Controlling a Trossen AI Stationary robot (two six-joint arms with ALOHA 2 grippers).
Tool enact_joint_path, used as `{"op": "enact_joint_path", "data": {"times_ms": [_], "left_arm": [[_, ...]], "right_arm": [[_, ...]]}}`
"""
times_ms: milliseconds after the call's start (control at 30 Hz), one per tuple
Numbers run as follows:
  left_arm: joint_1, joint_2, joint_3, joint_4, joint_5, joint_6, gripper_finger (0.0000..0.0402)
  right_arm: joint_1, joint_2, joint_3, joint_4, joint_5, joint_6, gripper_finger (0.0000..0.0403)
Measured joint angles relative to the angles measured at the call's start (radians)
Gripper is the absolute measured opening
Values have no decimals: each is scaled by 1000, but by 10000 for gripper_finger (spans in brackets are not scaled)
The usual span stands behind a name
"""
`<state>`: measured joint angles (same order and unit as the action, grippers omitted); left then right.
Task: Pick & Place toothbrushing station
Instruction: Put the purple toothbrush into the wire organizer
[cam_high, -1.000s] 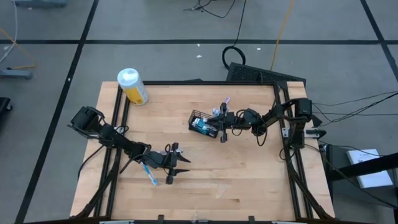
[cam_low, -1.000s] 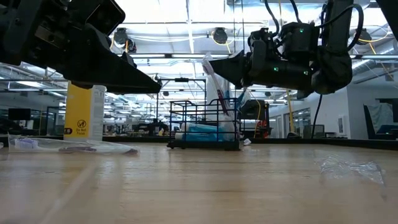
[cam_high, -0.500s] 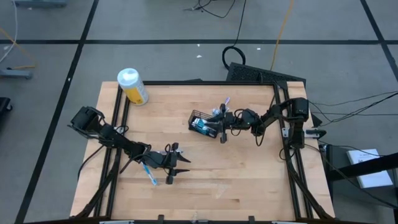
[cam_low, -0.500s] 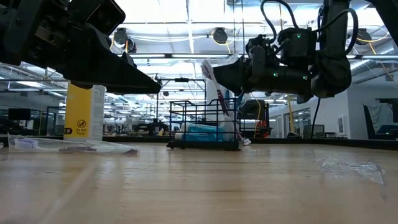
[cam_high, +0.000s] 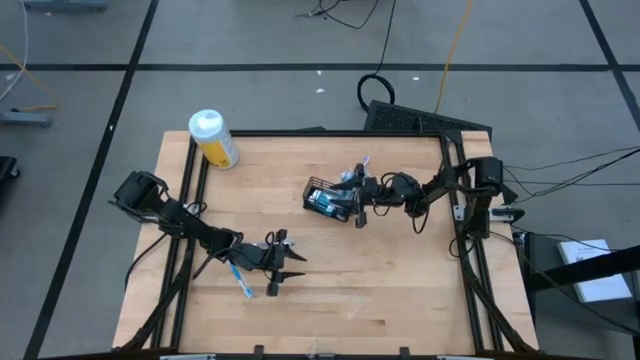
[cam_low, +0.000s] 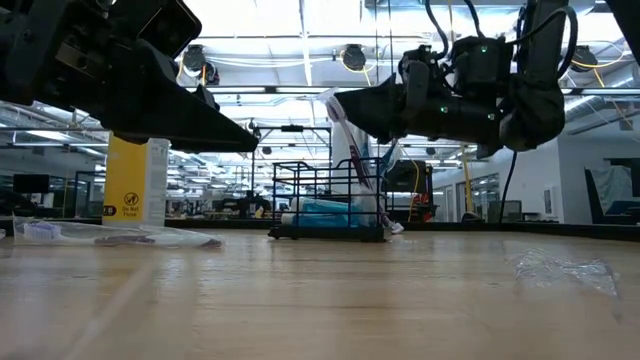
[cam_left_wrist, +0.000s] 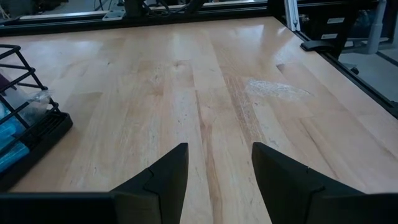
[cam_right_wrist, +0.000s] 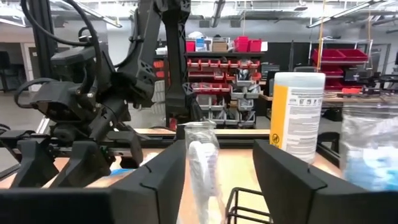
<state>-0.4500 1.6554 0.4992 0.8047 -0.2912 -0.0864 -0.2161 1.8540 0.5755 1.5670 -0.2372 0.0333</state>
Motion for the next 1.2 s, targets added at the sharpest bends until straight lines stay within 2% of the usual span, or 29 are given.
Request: {"op": "enact_joint_path", "data": {"times_ms": [400,567,667,800,867,1067,1200], "left_arm": [[0,0,0,-1,0,0,182],[0,0,0,-3,0,0,182],[0,0,0,-3,0,0,182],[0,0,0,-10,0,0,182],[0,0,0,-10,0,0,182],[0,0,0,-18,-4,1,182],[2,0,0,-17,-7,1,182]], "right_arm": [[40,-6,0,1,1,-49,184],[80,-48,0,-4,27,-116,180],[98,-100,0,-72,66,-166,178],[129,-174,0,-197,105,-204,175],[155,-230,0,-281,170,-221,175],[252,-441,1,-715,403,-307,175],[298,-582,1,-986,474,-228,175]]}}
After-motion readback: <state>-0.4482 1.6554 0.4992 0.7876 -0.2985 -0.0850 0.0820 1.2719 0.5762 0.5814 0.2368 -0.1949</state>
